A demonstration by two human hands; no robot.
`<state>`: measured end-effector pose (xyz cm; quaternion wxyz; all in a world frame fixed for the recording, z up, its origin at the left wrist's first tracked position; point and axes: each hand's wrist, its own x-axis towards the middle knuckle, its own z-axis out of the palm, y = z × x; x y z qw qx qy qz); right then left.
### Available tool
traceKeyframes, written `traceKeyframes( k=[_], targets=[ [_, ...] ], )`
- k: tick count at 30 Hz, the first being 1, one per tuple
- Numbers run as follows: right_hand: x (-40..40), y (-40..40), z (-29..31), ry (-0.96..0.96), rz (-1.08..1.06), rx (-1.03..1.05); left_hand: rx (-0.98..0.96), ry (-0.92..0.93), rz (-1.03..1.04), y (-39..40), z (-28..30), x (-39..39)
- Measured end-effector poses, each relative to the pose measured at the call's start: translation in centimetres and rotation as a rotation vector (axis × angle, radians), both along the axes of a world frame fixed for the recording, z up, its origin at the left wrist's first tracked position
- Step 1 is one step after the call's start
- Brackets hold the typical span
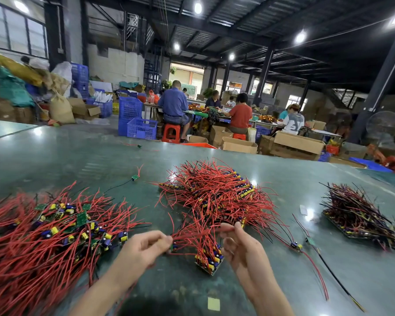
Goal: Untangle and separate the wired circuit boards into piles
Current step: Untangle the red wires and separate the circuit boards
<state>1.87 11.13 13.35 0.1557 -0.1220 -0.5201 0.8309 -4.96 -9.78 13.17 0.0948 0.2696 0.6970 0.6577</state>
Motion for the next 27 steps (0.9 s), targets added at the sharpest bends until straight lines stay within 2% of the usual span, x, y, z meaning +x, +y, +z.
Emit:
traceKeyframes(
  k=[3, 4, 5, 8, 11, 13, 15, 18, 23, 27],
  targets=[
    [-0.1, -0.1, 0.2, 0.055, 0.019, 0.006, 0.455, -0.400, -0.041, 0.1, 0.1, -0.5],
    [0.0, -0.1, 0.3, 0.076, 0.030, -0.010, 0.606, -0.466, -0.047, 0.0, 0.0, -0.7],
    [0.1, -0.3, 0.4, 0.093, 0.048, -0.024, 0.699, -0.471, -0.026, 0.0, 0.0, -0.9],
    [0.5, -1.0, 0.4, 0.123, 0.175, -0.019, 0.792, -0.403, 0.129, 0.4, -0.4, -1.1],
    [0.7, -2.4, 0.3, 0.121, 0.376, 0.076, 0.811, -0.422, 0.211, 1.2, -0.8, -0.7],
    [0.7, -3.3, 0.0, 0.105, 0.503, 0.192, 0.760, -0.384, 0.206, 1.6, -1.1, -0.4],
    [0.7, -4.0, -0.3, 0.105, 0.543, 0.284, 0.670, -0.318, 0.221, 1.8, -1.5, -0.1],
    [0.5, -4.7, -0.8, 0.082, 0.451, 0.307, 0.553, -0.230, 0.249, 2.2, -1.6, 0.6],
    [-0.1, -5.7, -1.5, 0.042, 0.384, 0.262, 0.477, -0.104, 0.207, 2.9, -1.5, 1.7],
    [-0.6, -6.0, -1.8, 0.073, 0.234, 0.044, 0.397, 0.043, 0.151, 3.4, -1.5, 2.4]
  ],
)
